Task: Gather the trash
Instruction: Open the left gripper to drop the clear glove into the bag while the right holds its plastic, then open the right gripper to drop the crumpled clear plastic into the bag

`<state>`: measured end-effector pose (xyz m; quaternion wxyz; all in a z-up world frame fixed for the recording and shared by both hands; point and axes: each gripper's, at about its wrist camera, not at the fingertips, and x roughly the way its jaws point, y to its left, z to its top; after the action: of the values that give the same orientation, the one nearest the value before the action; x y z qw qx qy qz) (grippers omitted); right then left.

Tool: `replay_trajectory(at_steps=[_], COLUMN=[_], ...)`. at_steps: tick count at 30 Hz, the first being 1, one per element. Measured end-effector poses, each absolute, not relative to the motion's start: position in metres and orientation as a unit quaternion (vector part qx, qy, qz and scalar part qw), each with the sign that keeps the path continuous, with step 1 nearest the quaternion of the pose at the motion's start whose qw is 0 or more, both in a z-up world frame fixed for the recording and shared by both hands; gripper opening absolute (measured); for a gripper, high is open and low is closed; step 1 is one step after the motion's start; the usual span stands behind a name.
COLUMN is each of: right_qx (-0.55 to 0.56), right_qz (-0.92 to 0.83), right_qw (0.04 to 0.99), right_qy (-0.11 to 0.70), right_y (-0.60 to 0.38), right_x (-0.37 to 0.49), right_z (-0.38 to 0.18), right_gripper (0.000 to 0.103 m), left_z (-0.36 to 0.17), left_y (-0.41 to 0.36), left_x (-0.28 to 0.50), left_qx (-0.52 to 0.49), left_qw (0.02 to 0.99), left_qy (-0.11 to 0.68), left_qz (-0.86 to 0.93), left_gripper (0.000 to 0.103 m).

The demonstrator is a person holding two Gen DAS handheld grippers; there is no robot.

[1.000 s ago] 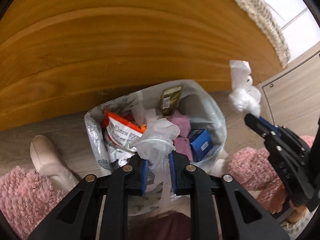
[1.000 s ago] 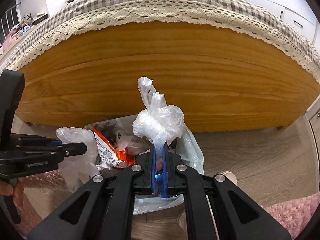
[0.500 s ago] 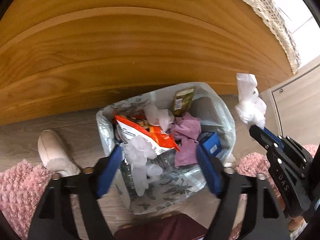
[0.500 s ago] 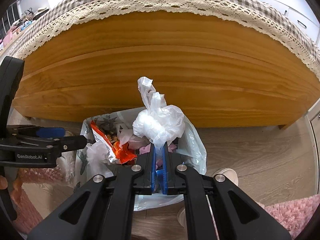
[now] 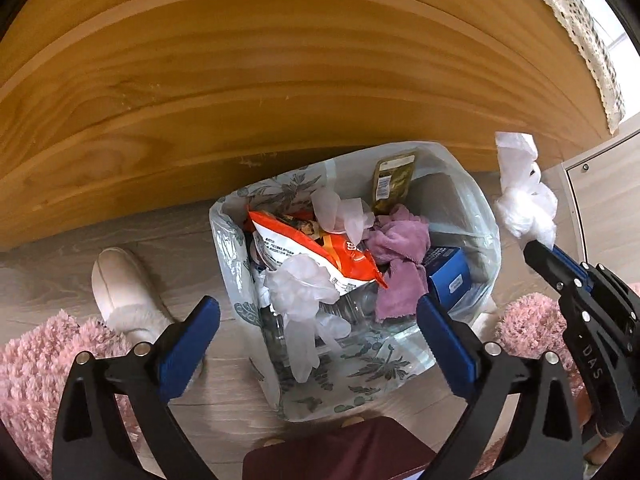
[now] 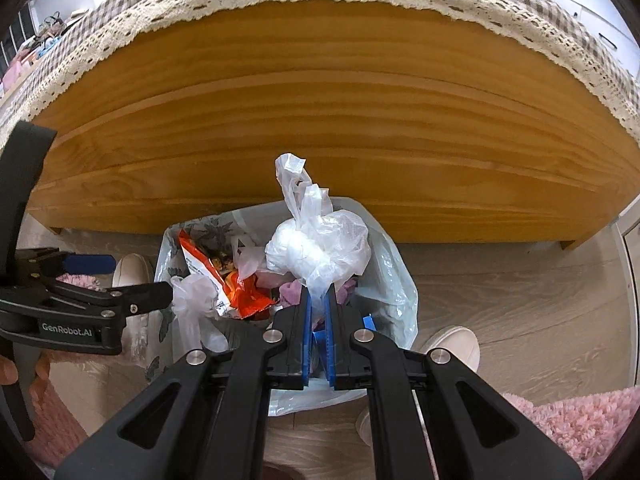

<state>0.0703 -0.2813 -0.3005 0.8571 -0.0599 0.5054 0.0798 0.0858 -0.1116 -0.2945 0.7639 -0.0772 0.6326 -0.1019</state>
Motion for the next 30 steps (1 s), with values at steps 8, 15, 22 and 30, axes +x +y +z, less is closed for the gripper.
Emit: replay_trajectory(at_steps=[8,15,22,30], right_qx=[-0.071,-0.075,-0.074,-0.071], right_qz=[0.082,0.083,0.081,0.08], right_qw=[0.848,0.845,0.84,0.833], right_qy=[0.518,0.523,0.532,0.543], right_y=[-0.274,-0.273,-0.275,-0.275], right_x=[0.072,0.075,0.076,0.079], right_z=[-0.31,-0.312,-0.318,-0.323], right_gripper=[0.006,0.006,0.006,0.015], left_z=[-0.292,-0.293,-0.294,-0.294], left_y=[-0.109,-0.111,-0.111,-0.111], left_x=[0.085,0.084,0.084,0.084], left_qx=[-0.085,-0.083,-0.084,-0.085], left_qw=[0.763,0.759,0.758,0.758], left_qy=[0.632,0.636,0.638,0.638], left_qz=[-0.105,-0.107,-0.108,-0.106], left_gripper=[0.095,0.095,0.095,0.095])
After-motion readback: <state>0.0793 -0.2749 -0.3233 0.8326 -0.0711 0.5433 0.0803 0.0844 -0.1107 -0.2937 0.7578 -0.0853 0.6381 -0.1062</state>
